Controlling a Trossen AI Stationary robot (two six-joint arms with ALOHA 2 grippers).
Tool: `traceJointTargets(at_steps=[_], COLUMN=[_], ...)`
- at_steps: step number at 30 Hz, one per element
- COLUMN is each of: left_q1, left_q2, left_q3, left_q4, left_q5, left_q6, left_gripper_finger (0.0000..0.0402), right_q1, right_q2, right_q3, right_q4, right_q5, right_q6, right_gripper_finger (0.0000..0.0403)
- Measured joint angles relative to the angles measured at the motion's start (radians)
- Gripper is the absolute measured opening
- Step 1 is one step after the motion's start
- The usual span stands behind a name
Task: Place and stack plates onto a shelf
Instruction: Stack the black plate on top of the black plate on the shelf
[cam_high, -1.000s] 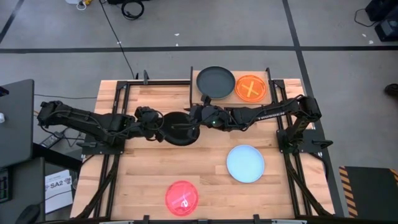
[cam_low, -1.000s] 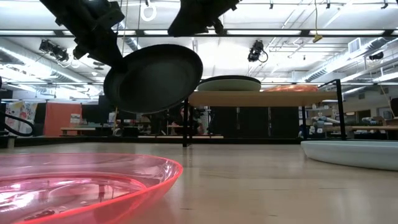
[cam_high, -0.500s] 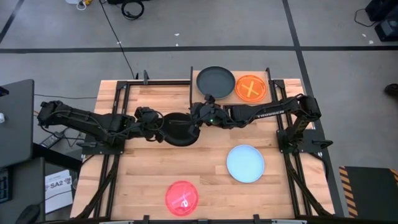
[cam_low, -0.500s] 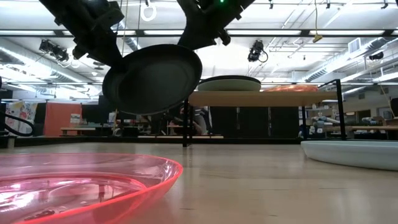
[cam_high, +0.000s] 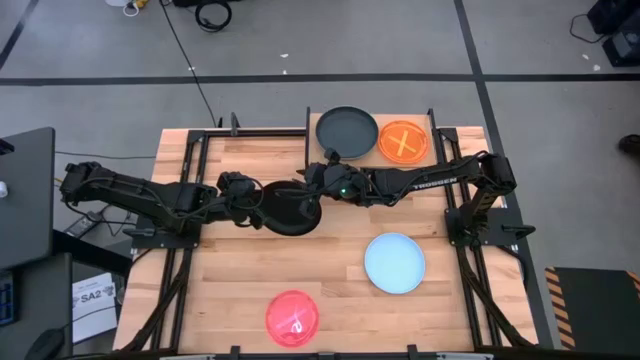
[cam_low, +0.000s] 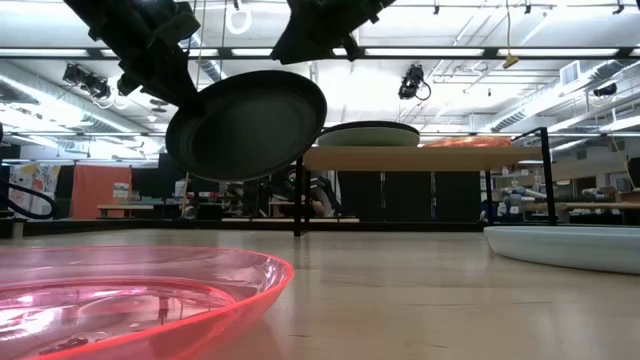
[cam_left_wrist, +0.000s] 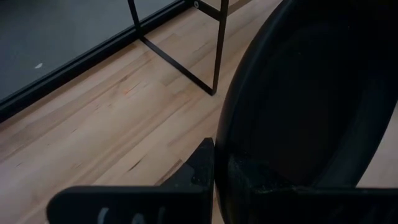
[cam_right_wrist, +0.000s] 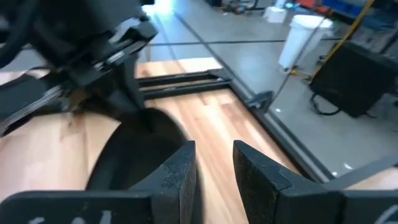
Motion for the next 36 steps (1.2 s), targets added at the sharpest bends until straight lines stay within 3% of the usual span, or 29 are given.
traceJointTargets(at_steps=[4, 17, 28, 36], left_q1=[0.000, 0.000, 0.000, -0.001], left_q2=[0.000, 0.000, 0.000, -0.001], left_q3=[0.000, 0.000, 0.001, 0.002], left_q4=[0.000, 0.051, 0.057, 0.062], left_q5=[0.001, 0.002, 0.006, 0.003], left_q6=[0.000, 0.002, -0.001, 0.003], left_gripper_finger=[0.0023, 0.0023, 0.0025, 0.0048], right_q1=[0.000, 0.000, -0.002, -0.014], right_q2=[0.000, 0.000, 0.000, 0.000], right_q3=[0.000, 0.000, 0.000, -0.002], right_q4=[-0.044, -0.133, -0.141, -0.140], right_q5=[-0.049, -0.048, -0.031, -0.038], right_q6=[0.026, 0.079, 0.071, 0.079], right_gripper_finger=[0.0114, 0.0110, 0.0024, 0.0025])
